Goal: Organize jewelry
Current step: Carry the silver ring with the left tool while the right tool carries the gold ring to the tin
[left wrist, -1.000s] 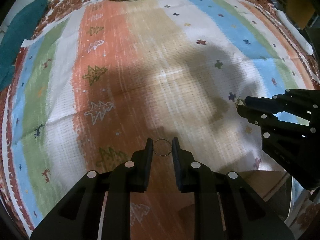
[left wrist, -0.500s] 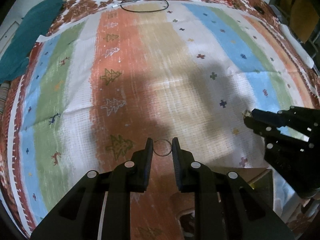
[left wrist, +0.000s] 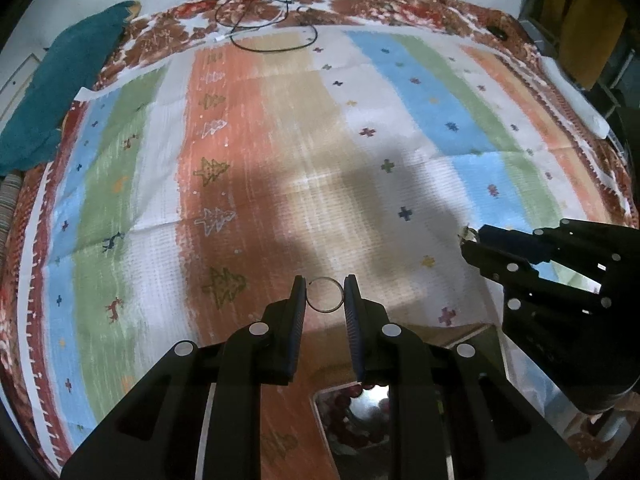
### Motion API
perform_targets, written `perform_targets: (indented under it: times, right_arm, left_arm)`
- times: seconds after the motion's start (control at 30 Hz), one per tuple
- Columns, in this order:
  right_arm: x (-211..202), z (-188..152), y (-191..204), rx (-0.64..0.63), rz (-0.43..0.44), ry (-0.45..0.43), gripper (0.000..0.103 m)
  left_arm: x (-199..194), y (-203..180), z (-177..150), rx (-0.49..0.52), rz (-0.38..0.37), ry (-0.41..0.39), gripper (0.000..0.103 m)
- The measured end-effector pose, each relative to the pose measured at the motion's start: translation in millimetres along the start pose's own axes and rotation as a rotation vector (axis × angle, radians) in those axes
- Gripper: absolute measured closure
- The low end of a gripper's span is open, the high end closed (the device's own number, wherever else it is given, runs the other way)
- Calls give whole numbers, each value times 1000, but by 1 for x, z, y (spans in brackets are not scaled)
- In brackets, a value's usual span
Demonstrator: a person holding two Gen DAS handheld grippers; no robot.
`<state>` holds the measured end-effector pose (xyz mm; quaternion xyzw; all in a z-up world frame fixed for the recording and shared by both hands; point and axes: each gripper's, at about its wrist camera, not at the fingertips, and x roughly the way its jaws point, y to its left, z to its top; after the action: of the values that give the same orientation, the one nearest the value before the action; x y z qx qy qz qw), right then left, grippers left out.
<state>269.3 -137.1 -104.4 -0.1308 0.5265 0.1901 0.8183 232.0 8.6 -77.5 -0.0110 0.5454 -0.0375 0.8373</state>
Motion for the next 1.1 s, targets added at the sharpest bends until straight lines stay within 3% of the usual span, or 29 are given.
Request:
perform_targets:
  times: [1.1]
  right_arm:
    - [-59, -45, 14, 9, 66, -105, 86]
  left_arm:
    - [-60, -19, -51, -53, -48, -103, 84]
